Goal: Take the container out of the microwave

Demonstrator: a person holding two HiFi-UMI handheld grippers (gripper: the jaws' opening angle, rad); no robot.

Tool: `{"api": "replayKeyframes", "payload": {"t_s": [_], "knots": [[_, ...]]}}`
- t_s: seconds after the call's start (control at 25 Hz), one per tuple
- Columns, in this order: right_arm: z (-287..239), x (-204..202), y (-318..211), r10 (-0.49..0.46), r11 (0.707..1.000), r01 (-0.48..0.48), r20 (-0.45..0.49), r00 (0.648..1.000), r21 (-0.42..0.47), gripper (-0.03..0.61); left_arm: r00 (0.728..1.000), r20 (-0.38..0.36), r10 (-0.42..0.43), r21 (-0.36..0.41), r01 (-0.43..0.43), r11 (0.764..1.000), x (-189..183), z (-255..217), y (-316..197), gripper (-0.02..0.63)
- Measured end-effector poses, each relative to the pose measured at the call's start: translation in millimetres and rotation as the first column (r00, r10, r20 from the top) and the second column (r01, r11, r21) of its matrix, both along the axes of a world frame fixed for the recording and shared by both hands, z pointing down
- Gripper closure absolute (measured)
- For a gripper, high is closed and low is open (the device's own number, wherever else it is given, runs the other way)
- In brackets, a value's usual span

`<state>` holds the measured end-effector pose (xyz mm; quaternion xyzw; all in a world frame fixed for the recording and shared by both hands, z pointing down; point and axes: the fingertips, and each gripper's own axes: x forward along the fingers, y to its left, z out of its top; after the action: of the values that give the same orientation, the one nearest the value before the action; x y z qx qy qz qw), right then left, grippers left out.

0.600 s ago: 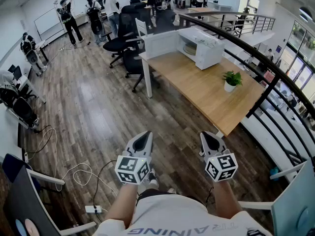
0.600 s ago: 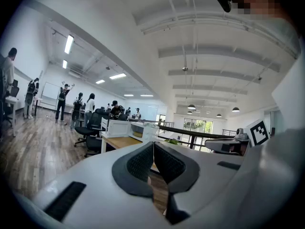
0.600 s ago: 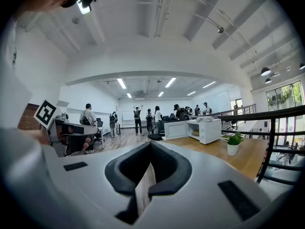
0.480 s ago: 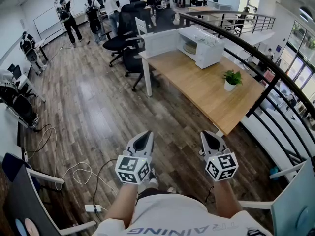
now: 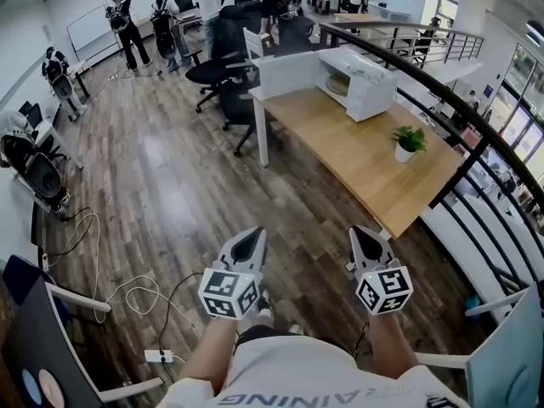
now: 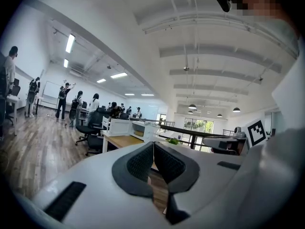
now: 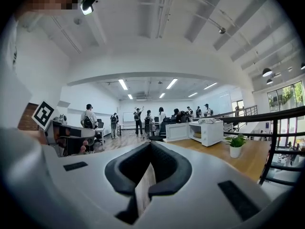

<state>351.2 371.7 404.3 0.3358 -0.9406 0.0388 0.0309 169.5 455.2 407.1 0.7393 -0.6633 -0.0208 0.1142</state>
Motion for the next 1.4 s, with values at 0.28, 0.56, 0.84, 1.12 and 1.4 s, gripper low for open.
{"api": "replayKeyframes", "payload": {"t_s": [0.28,0.56,0.84,1.12,1.4], "knots": [[-6.5,-2.2,-4.5,0.010,1.000,-0.011,0.068,0.998,0.009,0.557,1.000,0.001,-0.002,-0.020,0.002,1.000,-5.8,5.3,-2.4,0.580],[3.6,-9.9,-20.7,0.017,1.000,-0.016,0.067,0.998,-0.019,0.557,1.000,0.009,0.007,-0.033,-0.006,0.999,-17.0,7.6,-17.3,0.580],[10.1,-49.9,-47.2,-0.001,1.000,0.002,0.046,0.999,-0.030,0.557,1.000,0.000,0.012,-0.045,-0.012,0.999,-52.0,13.1,-46.5,0.580],[11.3,-104.4,-103.2,0.021,0.999,-0.020,0.034,0.999,-0.035,0.557,1.000,0.006,0.027,-0.037,-0.027,0.999,-109.5,16.4,-103.3,0.580],[-2.3,-169.1,-148.0,0.046,0.998,-0.045,-0.022,0.999,0.045,0.557,0.998,-0.014,0.054,-0.037,-0.054,0.998,-169.1,20.6,-152.4,0.580]]}}
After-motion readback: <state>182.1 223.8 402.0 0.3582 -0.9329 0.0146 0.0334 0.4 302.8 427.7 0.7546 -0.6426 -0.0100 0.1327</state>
